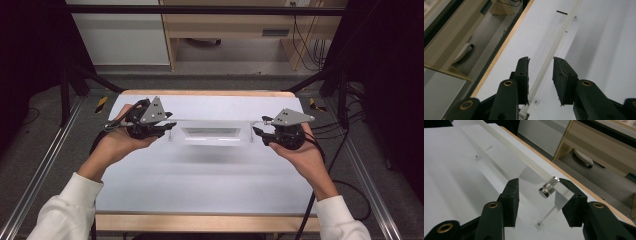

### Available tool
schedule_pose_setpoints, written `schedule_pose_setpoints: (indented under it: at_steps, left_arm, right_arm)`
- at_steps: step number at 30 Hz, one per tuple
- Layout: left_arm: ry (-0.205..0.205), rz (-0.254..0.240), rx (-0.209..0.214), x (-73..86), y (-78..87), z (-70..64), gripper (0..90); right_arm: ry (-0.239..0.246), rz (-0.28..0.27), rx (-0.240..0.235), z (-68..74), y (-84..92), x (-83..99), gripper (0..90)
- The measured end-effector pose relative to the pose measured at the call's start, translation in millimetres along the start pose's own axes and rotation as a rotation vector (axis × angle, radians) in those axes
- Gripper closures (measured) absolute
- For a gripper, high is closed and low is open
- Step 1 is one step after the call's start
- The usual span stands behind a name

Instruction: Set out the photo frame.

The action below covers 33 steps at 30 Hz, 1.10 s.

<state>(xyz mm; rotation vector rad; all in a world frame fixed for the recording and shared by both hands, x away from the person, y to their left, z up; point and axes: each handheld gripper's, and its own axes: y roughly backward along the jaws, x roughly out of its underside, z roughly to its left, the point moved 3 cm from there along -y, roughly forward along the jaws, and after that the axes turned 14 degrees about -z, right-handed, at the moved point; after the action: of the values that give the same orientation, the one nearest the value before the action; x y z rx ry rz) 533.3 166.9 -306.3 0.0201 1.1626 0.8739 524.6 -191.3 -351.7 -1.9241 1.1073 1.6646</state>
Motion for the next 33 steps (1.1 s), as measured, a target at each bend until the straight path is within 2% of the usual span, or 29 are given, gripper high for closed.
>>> schedule_pose_setpoints:
  at_steps: [3, 9, 17, 21, 27, 30, 33]
  left_arm:
    - [0.014, 0.005, 0.004, -2.1, -3.7, 7.9, 65.4]
    - [0.004, 0.035, 0.020, -7.0, -12.4, 24.8, 64.8]
    - [0.024, 0.043, 0.033, -8.8, -22.2, 45.0, 63.2]
    - [0.028, 0.030, 0.023, -8.3, -26.5, 50.8, 61.9]
    - [0.056, 0.011, 0.014, -7.6, -30.6, 56.7, 60.6]
    - [0.055, 0.012, 0.016, -7.3, -30.9, 58.3, 60.3]
    - [0.074, -0.007, -0.013, -7.7, -31.2, 59.7, 55.9]
  right_arm:
    - [0.006, -0.010, 0.000, -3.9, -4.8, -1.9, 55.4]
    - [-0.004, -0.022, -0.001, -14.6, -13.4, -5.1, 55.3]
    - [-0.075, -0.056, 0.000, -27.5, -25.3, -7.9, 52.9]
    - [-0.098, -0.045, 0.010, -32.7, -30.6, -10.4, 52.4]
    - [-0.128, -0.033, 0.012, -38.8, -36.2, -12.5, 52.0]
    - [-0.134, -0.028, 0.009, -40.1, -37.4, -13.1, 51.9]
    - [-0.136, -0.028, 0.010, -41.7, -38.5, -13.2, 51.9]
